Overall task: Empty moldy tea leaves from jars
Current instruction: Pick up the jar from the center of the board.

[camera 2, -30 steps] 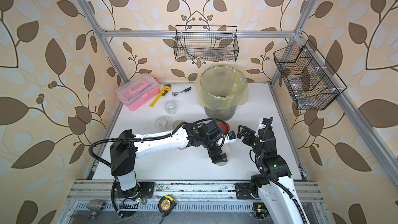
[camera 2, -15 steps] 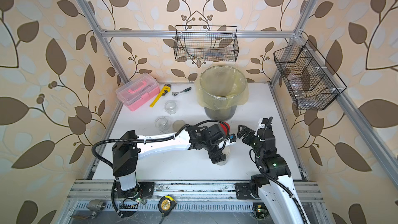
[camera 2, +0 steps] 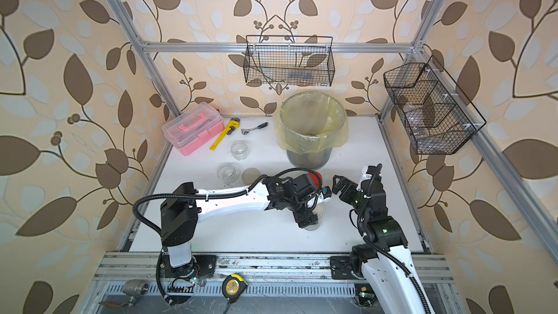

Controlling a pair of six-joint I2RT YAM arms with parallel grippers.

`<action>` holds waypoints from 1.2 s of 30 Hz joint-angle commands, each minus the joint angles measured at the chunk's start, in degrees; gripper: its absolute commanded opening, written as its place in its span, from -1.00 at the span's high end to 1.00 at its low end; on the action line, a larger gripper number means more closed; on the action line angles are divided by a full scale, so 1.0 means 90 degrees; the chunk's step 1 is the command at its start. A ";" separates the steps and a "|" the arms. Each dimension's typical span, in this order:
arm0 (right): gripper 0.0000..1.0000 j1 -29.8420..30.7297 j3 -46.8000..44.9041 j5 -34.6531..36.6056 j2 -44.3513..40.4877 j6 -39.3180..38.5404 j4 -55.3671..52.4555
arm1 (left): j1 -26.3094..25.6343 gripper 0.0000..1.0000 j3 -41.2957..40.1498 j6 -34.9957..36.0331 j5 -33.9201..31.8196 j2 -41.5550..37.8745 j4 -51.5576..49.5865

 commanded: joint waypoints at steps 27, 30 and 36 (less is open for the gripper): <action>-1.00 0.3617 -0.0965 -0.1035 0.0675 -0.5850 0.5393 | 0.2667 -0.01 0.0615 -0.2575 0.0033 -0.3122 -0.1184; -1.00 0.3741 -0.0969 -0.1171 0.1579 -0.5827 0.6298 | 0.2716 0.00 0.0710 -0.2502 0.0234 -0.3191 -0.1215; -1.00 0.3727 -0.0988 -0.1435 0.2882 -0.5437 0.7993 | 0.2816 0.00 0.0761 -0.2557 0.0583 -0.3369 -0.1051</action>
